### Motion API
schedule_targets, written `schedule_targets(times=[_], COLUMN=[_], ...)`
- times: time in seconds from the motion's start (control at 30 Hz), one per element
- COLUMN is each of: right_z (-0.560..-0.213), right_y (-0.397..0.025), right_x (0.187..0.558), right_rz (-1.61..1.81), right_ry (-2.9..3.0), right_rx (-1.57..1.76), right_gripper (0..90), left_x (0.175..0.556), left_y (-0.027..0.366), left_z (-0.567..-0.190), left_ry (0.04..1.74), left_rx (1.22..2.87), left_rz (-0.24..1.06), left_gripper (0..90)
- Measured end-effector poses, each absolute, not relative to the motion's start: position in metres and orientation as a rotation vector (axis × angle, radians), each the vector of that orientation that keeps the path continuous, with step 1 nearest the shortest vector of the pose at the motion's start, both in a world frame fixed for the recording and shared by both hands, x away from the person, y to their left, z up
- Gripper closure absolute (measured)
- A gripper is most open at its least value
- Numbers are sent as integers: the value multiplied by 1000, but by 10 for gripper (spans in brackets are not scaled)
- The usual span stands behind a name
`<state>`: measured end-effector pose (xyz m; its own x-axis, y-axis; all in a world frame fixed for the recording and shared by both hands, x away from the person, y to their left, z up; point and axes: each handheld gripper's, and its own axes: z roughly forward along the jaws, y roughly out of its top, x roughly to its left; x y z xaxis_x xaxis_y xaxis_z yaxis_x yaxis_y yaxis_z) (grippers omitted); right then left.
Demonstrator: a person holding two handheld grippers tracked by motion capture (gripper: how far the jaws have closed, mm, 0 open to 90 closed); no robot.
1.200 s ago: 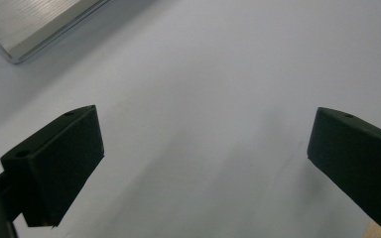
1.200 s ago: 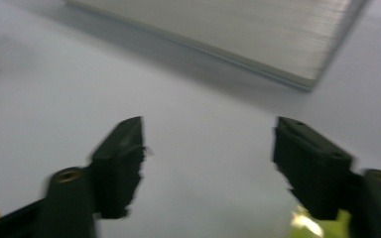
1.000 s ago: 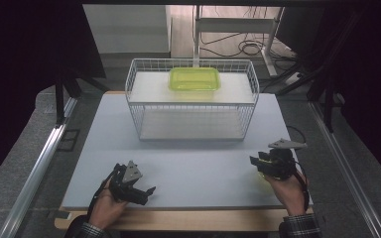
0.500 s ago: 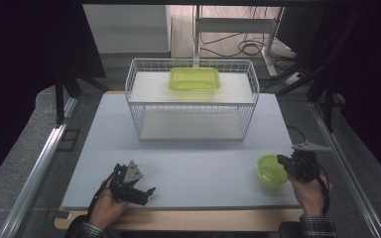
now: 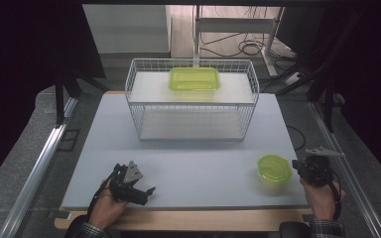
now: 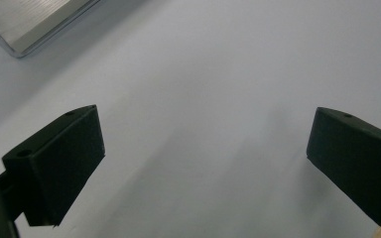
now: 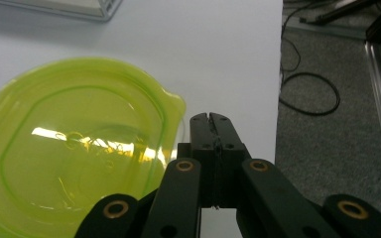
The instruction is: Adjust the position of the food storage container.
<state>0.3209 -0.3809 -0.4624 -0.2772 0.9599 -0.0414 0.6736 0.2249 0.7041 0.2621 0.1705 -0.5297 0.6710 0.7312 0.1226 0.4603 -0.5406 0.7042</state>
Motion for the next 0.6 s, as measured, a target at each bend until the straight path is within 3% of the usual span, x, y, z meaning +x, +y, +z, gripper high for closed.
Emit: schedule_targets(times=[0.6], right_z=[-472], right_y=[-351], right_x=[319], right_rz=[865], right_ry=[2097], right_rx=[1549], right_gripper=[895], left_x=[262], left_y=[169], left_z=[-530], left_ry=[906], left_rx=[2250], left_rz=[545], left_gripper=[16])
